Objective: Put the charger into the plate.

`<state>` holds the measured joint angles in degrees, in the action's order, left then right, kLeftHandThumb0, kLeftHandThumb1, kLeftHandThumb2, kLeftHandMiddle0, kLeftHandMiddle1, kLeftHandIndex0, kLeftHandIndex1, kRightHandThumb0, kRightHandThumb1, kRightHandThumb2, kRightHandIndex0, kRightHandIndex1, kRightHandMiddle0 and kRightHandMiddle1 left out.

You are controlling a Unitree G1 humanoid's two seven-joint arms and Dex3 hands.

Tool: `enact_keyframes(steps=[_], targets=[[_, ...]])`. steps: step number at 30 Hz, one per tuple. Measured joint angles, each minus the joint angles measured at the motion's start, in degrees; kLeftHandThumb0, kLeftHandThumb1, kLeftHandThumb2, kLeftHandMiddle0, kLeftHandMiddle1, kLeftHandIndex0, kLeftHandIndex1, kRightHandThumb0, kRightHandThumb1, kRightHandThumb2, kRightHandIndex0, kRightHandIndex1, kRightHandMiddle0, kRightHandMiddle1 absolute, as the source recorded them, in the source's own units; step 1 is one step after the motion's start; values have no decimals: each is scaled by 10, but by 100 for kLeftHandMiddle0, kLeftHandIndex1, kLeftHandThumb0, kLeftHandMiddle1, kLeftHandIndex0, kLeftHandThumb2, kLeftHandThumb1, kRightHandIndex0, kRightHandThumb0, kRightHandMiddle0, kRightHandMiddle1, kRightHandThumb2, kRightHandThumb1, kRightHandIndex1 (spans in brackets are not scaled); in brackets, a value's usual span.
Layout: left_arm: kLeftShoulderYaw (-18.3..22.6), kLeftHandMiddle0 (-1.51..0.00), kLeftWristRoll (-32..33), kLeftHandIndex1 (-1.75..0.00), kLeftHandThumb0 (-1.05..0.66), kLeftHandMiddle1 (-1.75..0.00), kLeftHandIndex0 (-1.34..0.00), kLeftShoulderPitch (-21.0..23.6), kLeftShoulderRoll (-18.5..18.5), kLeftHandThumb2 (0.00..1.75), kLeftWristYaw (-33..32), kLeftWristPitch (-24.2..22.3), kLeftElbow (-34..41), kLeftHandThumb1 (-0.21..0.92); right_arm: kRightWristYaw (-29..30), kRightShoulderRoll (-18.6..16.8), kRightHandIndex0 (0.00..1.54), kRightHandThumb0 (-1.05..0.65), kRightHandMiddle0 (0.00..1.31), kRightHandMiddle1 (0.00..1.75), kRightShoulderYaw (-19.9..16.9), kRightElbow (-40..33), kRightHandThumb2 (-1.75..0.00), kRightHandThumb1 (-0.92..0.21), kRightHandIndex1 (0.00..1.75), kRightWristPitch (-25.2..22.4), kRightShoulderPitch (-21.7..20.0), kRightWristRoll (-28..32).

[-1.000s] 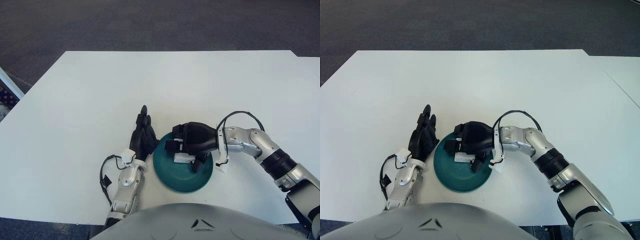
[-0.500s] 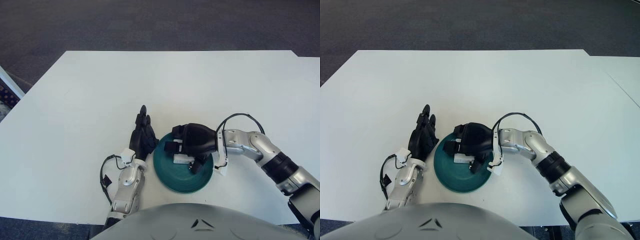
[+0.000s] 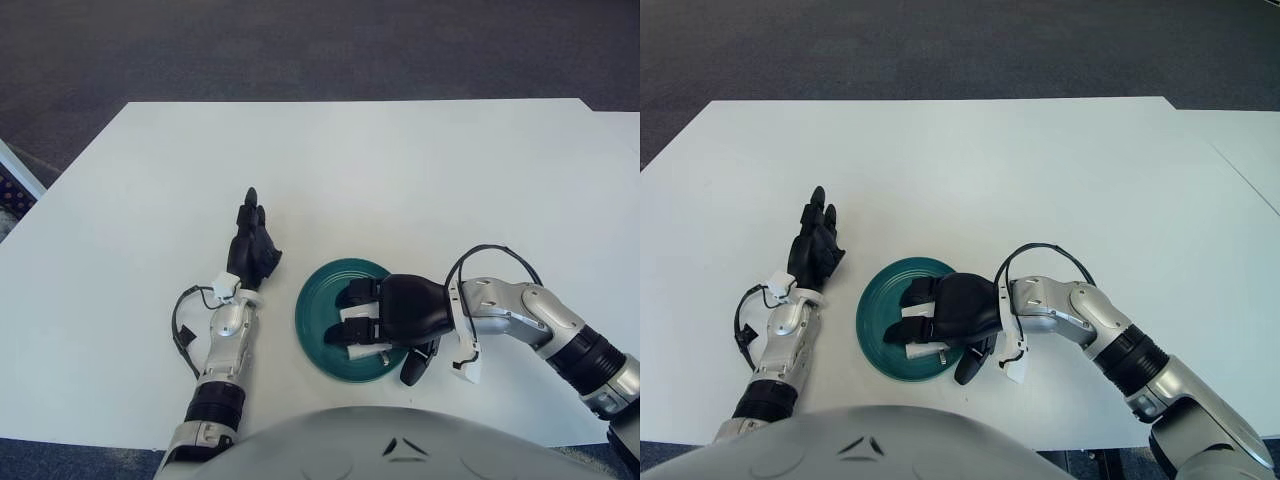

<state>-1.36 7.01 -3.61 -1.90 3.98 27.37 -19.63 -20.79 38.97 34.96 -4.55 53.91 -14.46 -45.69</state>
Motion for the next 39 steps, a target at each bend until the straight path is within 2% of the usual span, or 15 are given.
enact_keyframes(steps=[13,24,30,36,39], targets=[[-1,0,-9,0,-105,0,0,-13,-9,102,7,-16,19,92,77,-16,0,-105,0,0,-11,27,-92,-92,0,44,-4,-74],[1,0,-11,0,-105,0,0,-22,-17,103,2,-44,42,92,173,-23,0,-105,0,0,-22,43,-90,-92,0,60,-4,-135],[1,0,-25,0,-105,0,0,-31,-22,103,-9,-59,60,92,204,-26,0,-105,0,0,-21,52,-91,-92,0,65,-4,-146],[5,0,-30,0,-105,0,0,-29,-22,102,-13,-50,49,92,225,-26,0,-105,0,0,-22,55,-91,-92,0,66,-4,-158],[7,0,-34,0,-105,0,0,-23,-20,103,-13,-32,31,92,231,-24,0,-105,0,0,-27,55,-92,-92,0,68,-4,-149]])
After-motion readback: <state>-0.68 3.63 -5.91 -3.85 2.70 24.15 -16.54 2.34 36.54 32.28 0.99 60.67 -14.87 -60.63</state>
